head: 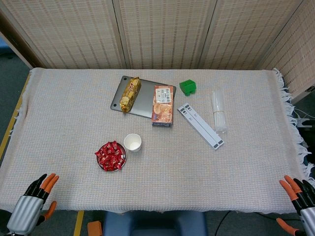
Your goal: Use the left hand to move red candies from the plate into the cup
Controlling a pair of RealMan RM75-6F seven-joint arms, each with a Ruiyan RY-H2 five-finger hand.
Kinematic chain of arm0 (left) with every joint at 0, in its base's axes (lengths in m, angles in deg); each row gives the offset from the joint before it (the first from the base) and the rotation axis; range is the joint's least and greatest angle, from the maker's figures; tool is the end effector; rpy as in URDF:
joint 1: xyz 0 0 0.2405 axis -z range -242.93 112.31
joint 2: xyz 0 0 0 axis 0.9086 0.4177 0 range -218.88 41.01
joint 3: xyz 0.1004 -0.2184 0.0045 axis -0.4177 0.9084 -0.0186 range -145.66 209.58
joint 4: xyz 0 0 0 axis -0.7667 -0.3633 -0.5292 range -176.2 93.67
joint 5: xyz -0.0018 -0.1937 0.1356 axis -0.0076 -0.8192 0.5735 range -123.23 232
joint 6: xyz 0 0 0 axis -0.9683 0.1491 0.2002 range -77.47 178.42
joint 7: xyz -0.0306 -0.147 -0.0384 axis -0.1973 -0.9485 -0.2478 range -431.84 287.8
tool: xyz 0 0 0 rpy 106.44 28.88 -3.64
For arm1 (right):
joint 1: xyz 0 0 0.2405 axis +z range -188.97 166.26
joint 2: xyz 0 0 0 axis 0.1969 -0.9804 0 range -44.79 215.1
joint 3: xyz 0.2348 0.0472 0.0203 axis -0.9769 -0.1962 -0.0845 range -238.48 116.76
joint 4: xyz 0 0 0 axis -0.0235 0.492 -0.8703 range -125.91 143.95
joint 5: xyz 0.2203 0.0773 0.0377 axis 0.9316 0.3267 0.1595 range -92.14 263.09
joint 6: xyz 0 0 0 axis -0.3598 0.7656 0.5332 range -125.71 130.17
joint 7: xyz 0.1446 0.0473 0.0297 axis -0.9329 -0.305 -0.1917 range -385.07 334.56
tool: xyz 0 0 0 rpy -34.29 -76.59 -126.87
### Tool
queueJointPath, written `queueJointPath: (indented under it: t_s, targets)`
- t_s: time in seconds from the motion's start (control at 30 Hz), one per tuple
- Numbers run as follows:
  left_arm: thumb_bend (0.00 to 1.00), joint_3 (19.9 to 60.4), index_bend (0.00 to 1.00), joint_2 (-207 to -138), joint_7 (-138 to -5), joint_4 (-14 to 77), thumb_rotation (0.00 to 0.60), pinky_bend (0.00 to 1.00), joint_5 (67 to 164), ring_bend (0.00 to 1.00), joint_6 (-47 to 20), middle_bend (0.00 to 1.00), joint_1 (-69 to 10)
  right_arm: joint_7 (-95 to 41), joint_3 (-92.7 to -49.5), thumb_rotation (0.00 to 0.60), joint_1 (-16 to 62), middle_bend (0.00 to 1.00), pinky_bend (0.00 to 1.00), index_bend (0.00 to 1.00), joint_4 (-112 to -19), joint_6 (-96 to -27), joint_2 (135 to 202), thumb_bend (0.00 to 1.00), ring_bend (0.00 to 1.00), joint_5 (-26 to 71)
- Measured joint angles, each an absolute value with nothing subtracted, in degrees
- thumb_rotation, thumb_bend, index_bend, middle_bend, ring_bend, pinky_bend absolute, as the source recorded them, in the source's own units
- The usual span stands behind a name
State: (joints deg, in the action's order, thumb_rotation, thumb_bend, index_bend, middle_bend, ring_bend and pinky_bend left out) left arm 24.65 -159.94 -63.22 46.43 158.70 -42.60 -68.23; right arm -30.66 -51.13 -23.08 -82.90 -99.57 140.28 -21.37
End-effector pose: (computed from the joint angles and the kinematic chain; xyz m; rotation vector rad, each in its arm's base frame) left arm -0.2859 0.1051 0.0760 -1.6275 -0.8089 -0.9070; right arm -0.3002 -0.0487 0.1644 1.5083 -0.9277 0.9014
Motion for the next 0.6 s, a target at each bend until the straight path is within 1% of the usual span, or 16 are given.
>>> queueJointPath:
  t_s: [0.1, 0.13, 0.27, 0.37, 0.4, 0.43, 0.5, 0.53, 0.57, 0.6]
  targets:
    - [0.44, 24.5, 0.01, -160.3, -63.2, 46.3, 0.600, 0.19, 159.5, 0.05, -42.7, 0.06, -68.0, -31.1, -51.4, 0.600, -23.0, 0.00, 0.00, 0.00, -82.8, -99.5, 140.2, 0.04, 0.00, -21.0]
    - [0.44, 24.5, 0.01, -160.7, -63.2, 46.1, 0.600, 0.21, 159.9, 0.05, -42.9, 0.06, -67.9, -31.1, -51.4, 0.600, -22.9, 0.00, 0.00, 0.00, -82.9, -99.2, 140.2, 0.04, 0.00, -20.8]
    - [0.41, 24.6, 0.00, -162.5, -63.8, 45.4, 0.600, 0.36, 161.0, 0.04, -42.5, 0.05, -67.1, -31.0, -51.6, 0.600, -22.3, 0.00, 0.00, 0.00, -83.4, -97.7, 140.0, 0.04, 0.00, -19.8]
    - [0.40, 25.1, 0.00, -163.7, -63.0, 45.7, 0.600, 0.46, 160.7, 0.04, -40.2, 0.04, -66.0, -30.6, -52.2, 0.600, -21.9, 0.00, 0.00, 0.00, -84.1, -96.5, 140.0, 0.04, 0.00, -18.3]
    - [0.40, 25.4, 0.00, -164.2, -62.2, 45.8, 0.600, 0.49, 160.4, 0.06, -39.3, 0.03, -65.6, -30.3, -52.4, 0.600, -21.8, 0.00, 0.00, 0.00, -84.3, -96.2, 140.0, 0.04, 0.00, -17.8]
    - [0.39, 25.9, 0.00, -164.8, -60.8, 46.2, 0.600, 0.53, 160.0, 0.09, -38.0, 0.03, -64.9, -29.9, -52.7, 0.600, -21.6, 0.00, 0.00, 0.00, -84.7, -95.9, 140.0, 0.04, 0.00, -17.2]
    - [0.39, 26.8, 0.00, -166.0, -58.1, 46.8, 0.600, 0.61, 159.1, 0.19, -35.7, 0.02, -63.8, -29.2, -53.2, 0.600, -21.5, 0.00, 0.00, 0.00, -85.1, -95.6, 140.2, 0.04, 0.00, -16.4]
    - [0.39, 27.4, 0.00, -166.8, -56.2, 47.3, 0.600, 0.62, 158.4, 0.21, -33.8, 0.02, -63.0, -28.8, -53.4, 0.600, -21.5, 0.00, 0.00, 0.00, -85.2, -95.5, 140.3, 0.04, 0.00, -16.0]
    - [0.39, 27.8, 0.00, -167.4, -54.8, 47.7, 0.600, 0.64, 157.8, 0.22, -32.2, 0.02, -62.3, -28.4, -53.5, 0.600, -21.5, 0.00, 0.00, 0.00, -85.4, -95.4, 140.4, 0.04, 0.00, -15.7]
    - [0.39, 28.3, 0.00, -168.0, -53.4, 48.1, 0.600, 0.65, 157.1, 0.21, -30.6, 0.02, -61.5, -28.1, -53.7, 0.600, -21.5, 0.00, 0.00, 0.00, -85.5, -95.3, 140.5, 0.04, 0.00, -15.5]
